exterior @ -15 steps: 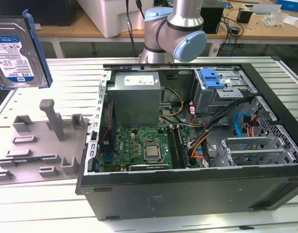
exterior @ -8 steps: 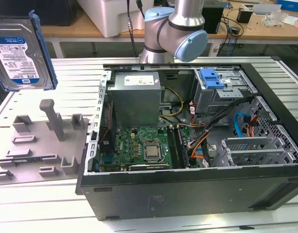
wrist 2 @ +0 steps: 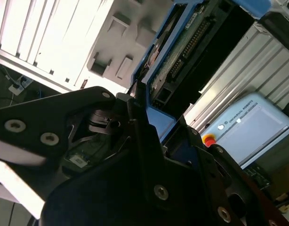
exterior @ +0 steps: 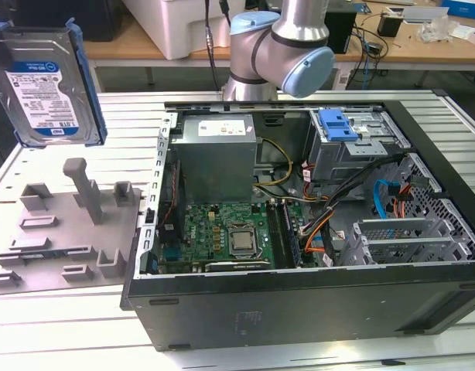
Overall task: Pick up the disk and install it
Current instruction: 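Pick up the disk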
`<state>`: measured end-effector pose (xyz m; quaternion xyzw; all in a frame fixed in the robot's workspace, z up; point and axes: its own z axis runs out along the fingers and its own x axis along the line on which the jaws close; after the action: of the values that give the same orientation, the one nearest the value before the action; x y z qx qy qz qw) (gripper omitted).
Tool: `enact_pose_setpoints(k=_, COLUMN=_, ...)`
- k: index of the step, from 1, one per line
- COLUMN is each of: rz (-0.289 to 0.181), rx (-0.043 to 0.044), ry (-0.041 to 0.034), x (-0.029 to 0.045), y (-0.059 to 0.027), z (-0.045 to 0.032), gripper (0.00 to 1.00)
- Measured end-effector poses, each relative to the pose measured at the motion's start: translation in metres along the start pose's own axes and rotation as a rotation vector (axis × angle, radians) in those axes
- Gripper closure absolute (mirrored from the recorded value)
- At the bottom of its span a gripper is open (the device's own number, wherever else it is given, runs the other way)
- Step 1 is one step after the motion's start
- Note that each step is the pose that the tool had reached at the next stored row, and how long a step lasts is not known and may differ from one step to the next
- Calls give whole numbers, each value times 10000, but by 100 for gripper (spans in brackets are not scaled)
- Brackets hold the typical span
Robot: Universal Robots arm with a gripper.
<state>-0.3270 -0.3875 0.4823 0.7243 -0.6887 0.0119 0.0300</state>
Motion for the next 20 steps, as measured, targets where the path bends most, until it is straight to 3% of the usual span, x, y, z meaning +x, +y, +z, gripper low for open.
enact_pose_setpoints(k=20, rz=-9, rx=-130, ry=-42, x=308, y=-584, z=-156, gripper=63)
